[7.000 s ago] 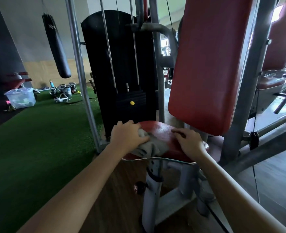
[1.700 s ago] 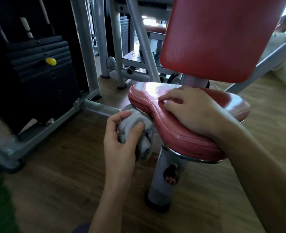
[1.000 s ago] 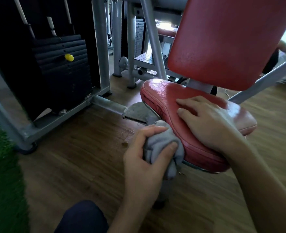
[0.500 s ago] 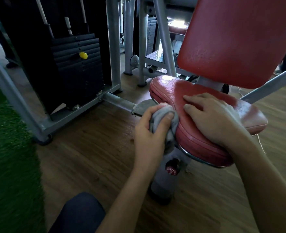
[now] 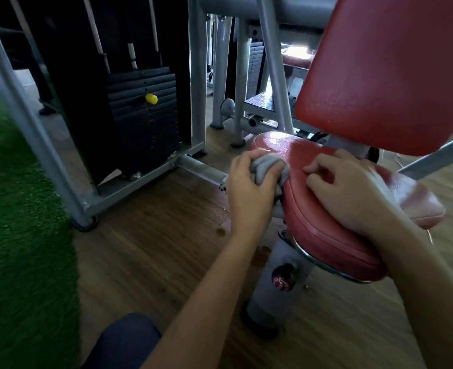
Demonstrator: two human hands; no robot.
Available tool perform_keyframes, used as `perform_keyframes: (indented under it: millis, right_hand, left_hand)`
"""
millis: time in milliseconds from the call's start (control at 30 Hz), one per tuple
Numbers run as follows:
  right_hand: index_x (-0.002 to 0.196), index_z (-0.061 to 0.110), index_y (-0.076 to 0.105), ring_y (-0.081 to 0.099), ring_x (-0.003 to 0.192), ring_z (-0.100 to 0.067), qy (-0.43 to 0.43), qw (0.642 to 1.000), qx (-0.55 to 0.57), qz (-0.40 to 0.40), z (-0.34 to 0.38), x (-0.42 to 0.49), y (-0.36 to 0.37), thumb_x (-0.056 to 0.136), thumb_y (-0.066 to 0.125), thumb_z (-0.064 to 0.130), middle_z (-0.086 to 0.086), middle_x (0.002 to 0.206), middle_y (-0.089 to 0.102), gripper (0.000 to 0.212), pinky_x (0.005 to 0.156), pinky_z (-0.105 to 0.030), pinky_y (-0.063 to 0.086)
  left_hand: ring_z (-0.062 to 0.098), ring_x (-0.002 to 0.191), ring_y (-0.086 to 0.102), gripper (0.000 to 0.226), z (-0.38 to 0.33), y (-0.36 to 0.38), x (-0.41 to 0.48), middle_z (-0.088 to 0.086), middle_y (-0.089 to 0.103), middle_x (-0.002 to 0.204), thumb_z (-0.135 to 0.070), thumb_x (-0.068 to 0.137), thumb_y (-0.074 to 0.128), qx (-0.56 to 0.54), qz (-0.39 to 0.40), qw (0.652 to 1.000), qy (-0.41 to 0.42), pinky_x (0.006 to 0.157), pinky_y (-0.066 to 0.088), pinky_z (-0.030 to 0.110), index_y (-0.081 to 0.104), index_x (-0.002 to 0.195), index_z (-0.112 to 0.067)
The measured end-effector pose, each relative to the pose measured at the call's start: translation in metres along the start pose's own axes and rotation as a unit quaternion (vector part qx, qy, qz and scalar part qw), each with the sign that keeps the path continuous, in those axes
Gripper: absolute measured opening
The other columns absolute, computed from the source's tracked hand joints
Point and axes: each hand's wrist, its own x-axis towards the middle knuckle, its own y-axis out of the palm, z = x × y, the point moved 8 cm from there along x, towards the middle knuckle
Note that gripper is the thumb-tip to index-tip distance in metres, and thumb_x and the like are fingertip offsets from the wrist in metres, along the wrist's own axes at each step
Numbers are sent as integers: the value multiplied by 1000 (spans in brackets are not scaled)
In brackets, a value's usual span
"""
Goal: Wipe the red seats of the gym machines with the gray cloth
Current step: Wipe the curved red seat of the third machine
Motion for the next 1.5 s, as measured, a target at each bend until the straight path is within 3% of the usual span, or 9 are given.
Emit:
perform_keyframes:
  millis: [133, 333, 533, 700, 800, 1000, 1167, 1300, 1500]
  right_hand:
    - [96, 34, 63, 52, 116, -28, -14, 998, 66, -3, -1, -1, 4, 79, 46, 46, 9, 115, 58, 27, 103, -49, 41]
    - [100, 34, 66, 58, 86, -22, -19, 998, 64, 1, -8, 3, 6, 89, 53, 34, 11, 83, 61, 16, 74, -33, 38]
    - [102, 33, 65, 57, 85, -20, -25, 998, 65, -7, -8, 2, 5, 90, 53, 35, 11, 84, 61, 16, 73, -31, 37]
    - [102, 32, 63, 58, 86, -20, -28, 998, 57, -10, -8, 0, 5, 91, 51, 35, 11, 88, 63, 17, 73, -31, 36]
    - [99, 32, 61, 59, 95, -18, -36, 998, 53, -21, -8, -3, 2, 90, 51, 35, 14, 102, 65, 14, 82, -35, 43]
    - [82, 32, 63, 62, 91, -23, -6, 998, -29, 46, -4, 26, -7, 77, 50, 50, 11, 92, 64, 23, 85, -38, 50]
    - [118, 22, 66, 57, 113, -37, 15, 993, -109, 46, 13, 90, 10, 90, 46, 49, -13, 124, 60, 44, 102, -50, 42]
    - [118, 38, 54, 46, 130, -34, -11, 998, 7, 63, 2, 100, 52, 93, 45, 52, -5, 142, 43, 31, 109, -56, 35]
    - [145, 40, 42, 34, 144, -31, -21, 996, 5, 89, -6, 108, 61, 99, 37, 48, -3, 159, 32, 48, 117, -53, 27]
  left_hand:
    - [9, 101, 70, 18, 10, -8, -35, -2, 73, 106, -19, 91, 73, -70, 1, 996, -49, 91, 59, 34, 70, 109, -16]
    - [4, 98, 65, 18, 6, -6, 10, -1, 67, 110, -25, 86, 78, 28, -41, 999, -11, 84, 52, 19, 66, 100, -23]
    - [7, 97, 70, 15, 21, -8, -28, -3, 73, 104, -19, 90, 74, -43, -21, 998, -46, 83, 57, 24, 68, 103, -19]
    - [-2, 97, 64, 19, 28, -13, 6, -8, 66, 108, -25, 87, 76, 47, -65, 996, -29, 90, 57, 30, 66, 103, -23]
    - [2, 99, 65, 19, 31, -6, 0, -7, 68, 107, -24, 88, 75, 19, -56, 997, -40, 91, 58, 32, 67, 104, -22]
    - [7, 98, 70, 19, 35, -7, -30, -4, 74, 103, -20, 88, 77, -41, -20, 998, -51, 85, 59, 29, 69, 105, -18]
    - [6, 92, 71, 15, 25, -6, -27, -2, 74, 97, -13, 88, 75, -44, 13, 998, -43, 80, 58, 24, 68, 101, -16]
    - [4, 94, 68, 14, 21, -8, -14, -7, 72, 98, -17, 88, 75, -2, 58, 998, -6, 81, 57, 21, 68, 100, -20]
    - [3, 100, 65, 21, 28, -8, 32, -3, 68, 111, -23, 86, 78, 34, 19, 999, 7, 86, 55, 22, 66, 104, -22]
